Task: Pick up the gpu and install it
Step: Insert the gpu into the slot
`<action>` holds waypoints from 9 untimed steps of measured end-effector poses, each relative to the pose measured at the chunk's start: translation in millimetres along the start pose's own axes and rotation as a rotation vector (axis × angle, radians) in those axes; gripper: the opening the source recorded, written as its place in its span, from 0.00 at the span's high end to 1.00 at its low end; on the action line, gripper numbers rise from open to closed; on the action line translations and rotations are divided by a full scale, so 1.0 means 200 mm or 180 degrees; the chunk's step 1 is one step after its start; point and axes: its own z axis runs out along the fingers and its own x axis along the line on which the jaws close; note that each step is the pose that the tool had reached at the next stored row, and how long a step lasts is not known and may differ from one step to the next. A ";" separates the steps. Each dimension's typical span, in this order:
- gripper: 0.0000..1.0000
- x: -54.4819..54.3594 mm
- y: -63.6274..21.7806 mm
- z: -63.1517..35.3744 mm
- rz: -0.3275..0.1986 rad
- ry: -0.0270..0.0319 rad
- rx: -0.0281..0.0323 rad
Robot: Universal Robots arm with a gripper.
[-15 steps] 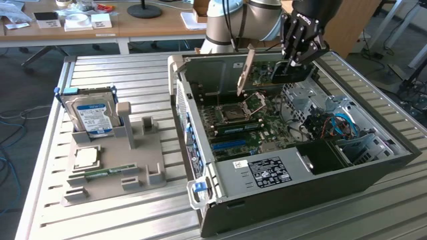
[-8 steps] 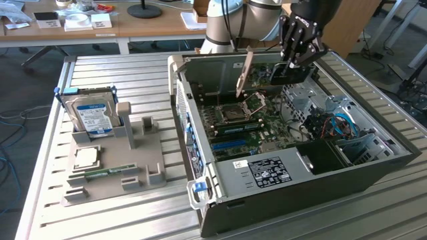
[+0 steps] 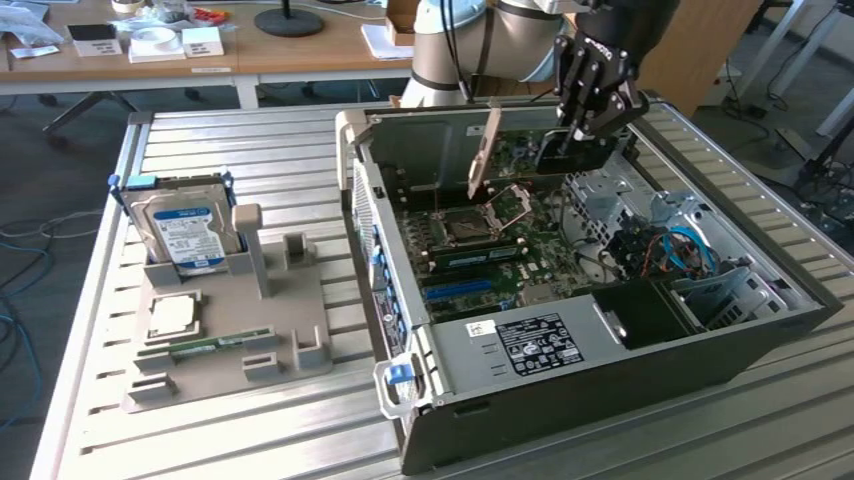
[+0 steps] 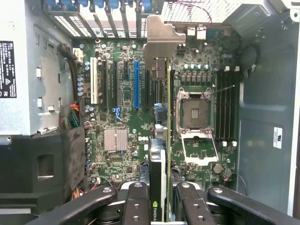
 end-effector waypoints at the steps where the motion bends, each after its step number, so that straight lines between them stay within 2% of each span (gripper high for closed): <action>1: 0.74 0.00 0.002 0.002 0.0000 -0.0001 0.0000; 9: 0.74 0.00 0.011 0.013 0.0000 -0.0001 0.0000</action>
